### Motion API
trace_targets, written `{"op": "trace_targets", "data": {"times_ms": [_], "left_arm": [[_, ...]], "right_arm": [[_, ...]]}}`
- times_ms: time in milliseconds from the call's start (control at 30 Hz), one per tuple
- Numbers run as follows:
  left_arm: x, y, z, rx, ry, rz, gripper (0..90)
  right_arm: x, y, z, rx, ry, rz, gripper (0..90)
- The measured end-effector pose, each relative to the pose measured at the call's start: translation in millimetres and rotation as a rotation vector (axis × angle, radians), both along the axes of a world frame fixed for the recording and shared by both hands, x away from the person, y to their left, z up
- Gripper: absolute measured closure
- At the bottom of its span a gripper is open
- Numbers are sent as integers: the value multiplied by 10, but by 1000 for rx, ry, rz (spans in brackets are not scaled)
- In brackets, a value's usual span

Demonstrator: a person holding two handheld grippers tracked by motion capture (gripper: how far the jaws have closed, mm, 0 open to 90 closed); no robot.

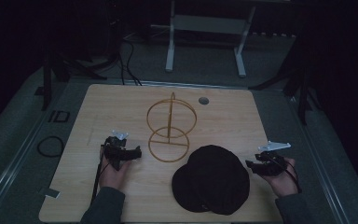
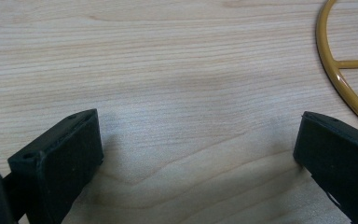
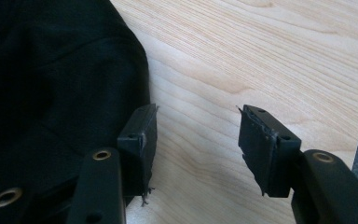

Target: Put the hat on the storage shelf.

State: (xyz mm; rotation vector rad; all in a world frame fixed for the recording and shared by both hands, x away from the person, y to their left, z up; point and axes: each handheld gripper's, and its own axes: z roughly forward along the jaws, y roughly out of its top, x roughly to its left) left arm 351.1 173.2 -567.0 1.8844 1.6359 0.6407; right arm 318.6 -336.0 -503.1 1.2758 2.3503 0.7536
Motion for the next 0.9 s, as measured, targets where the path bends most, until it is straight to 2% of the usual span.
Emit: {"op": "trace_targets", "data": {"times_ms": [233,333,433,900], "left_arm": [[0,0,0,0,0,0,7],[0,0,0,0,0,0,7],[0,0,0,0,0,0,7],[0,0,0,0,0,0,7]], "right_arm": [[-19,53,91,-5,-15,37,465],[-38,124,133,-40,-22,59,466],[-51,171,169,-53,-26,78,466],[-114,326,364,-59,-36,167,454]]}}
